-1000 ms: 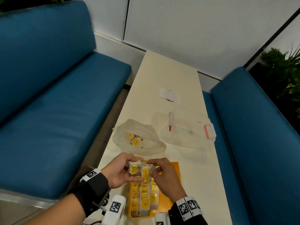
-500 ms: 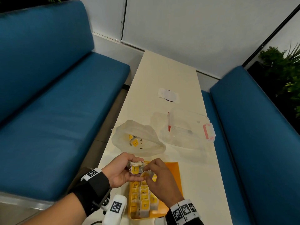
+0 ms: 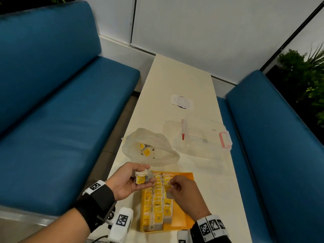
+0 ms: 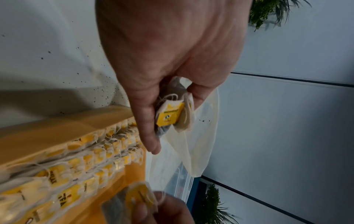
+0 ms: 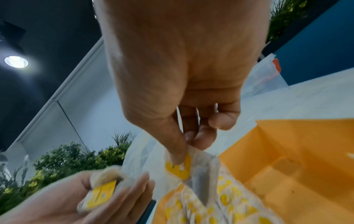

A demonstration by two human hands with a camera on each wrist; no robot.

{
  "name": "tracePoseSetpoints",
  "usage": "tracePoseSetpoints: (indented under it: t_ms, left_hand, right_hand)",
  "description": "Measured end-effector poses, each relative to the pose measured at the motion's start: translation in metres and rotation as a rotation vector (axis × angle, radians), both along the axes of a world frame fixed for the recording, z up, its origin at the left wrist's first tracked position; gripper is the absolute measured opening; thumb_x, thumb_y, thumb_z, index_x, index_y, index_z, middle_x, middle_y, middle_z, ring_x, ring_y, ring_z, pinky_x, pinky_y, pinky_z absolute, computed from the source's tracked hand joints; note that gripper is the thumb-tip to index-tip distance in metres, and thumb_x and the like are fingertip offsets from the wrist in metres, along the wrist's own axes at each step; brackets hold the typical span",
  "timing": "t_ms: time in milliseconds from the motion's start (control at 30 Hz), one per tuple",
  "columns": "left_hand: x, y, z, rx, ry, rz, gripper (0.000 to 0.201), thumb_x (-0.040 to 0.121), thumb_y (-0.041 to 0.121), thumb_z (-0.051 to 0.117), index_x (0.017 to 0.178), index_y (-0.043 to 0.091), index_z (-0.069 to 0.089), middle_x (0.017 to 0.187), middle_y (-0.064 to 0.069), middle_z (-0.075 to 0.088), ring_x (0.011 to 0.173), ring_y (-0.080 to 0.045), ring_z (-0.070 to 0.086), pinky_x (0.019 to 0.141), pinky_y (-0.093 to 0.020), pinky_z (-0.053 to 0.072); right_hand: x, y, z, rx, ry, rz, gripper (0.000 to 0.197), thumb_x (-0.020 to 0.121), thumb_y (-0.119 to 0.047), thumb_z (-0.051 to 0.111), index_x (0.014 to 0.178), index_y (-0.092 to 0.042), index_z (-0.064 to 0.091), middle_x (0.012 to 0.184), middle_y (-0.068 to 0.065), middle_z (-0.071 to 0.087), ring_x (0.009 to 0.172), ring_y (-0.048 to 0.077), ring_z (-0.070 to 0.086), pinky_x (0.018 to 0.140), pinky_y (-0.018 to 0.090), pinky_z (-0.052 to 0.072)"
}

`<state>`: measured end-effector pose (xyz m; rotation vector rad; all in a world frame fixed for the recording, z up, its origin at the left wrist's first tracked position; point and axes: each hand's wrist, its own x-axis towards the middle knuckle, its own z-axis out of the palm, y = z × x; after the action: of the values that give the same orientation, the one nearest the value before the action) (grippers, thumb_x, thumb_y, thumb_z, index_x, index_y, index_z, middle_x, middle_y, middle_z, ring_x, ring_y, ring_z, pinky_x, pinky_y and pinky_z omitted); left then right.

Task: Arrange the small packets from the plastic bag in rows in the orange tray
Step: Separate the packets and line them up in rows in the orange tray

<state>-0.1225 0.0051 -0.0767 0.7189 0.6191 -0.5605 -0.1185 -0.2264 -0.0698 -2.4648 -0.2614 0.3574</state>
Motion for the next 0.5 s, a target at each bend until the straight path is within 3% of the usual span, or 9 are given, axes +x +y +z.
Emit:
tracePoseSetpoints:
  t_ms: [100,200,300,367,500]
  left_hand:
    - [-0.003,0.004,-0.001,0.008,-0.007,0.008,0.033,0.095,0.001,0.052,0.126,-0.005,0.061,0.117,-0.035,0.066,0.102,-0.049,0.071,0.079,-0.05,0.063]
    - [-0.006,0.004,-0.004,0.015,-0.005,0.004,0.033,0.095,0.001,0.052,0.126,-0.004,0.061,0.121,-0.033,0.065,0.101,-0.047,0.071,0.08,-0.049,0.062]
    - [-0.009,0.003,-0.007,0.019,-0.005,-0.001,0.034,0.094,0.001,0.052,0.127,-0.003,0.061,0.122,-0.032,0.065,0.102,-0.047,0.071,0.082,-0.051,0.061]
    - [-0.01,0.002,-0.008,0.027,-0.01,-0.007,0.033,0.095,0.001,0.052,0.126,-0.003,0.061,0.122,-0.032,0.065,0.102,-0.047,0.071,0.082,-0.051,0.061]
    - [-0.013,-0.002,-0.009,0.037,-0.016,-0.012,0.032,0.095,0.001,0.052,0.125,-0.003,0.062,0.121,-0.033,0.065,0.102,-0.047,0.071,0.082,-0.05,0.061]
  right_hand:
    - [0.003,-0.012,0.013,0.218,0.017,-0.11,0.02,0.079,-0.008,0.078,0.075,-0.026,0.069,0.076,-0.007,0.068,0.069,0.003,0.06,0.067,0.011,0.046]
    - [0.003,-0.022,0.017,0.493,0.115,-0.242,0.014,0.074,-0.004,0.082,0.071,-0.014,0.073,0.07,0.001,0.069,0.069,0.015,0.064,0.066,0.023,0.049]
    - [-0.002,-0.028,0.012,0.489,0.177,-0.302,0.017,0.066,-0.009,0.088,0.067,-0.009,0.071,0.065,0.003,0.064,0.062,0.012,0.06,0.059,0.021,0.047]
    - [-0.005,-0.031,0.006,0.463,0.222,-0.311,0.015,0.071,0.0,0.083,0.069,-0.005,0.07,0.061,0.001,0.063,0.057,0.009,0.057,0.053,0.018,0.043]
    - [-0.015,-0.041,-0.012,0.32,0.38,-0.233,0.012,0.082,0.004,0.071,0.08,-0.006,0.064,0.061,0.008,0.065,0.058,0.019,0.062,0.048,0.025,0.039]
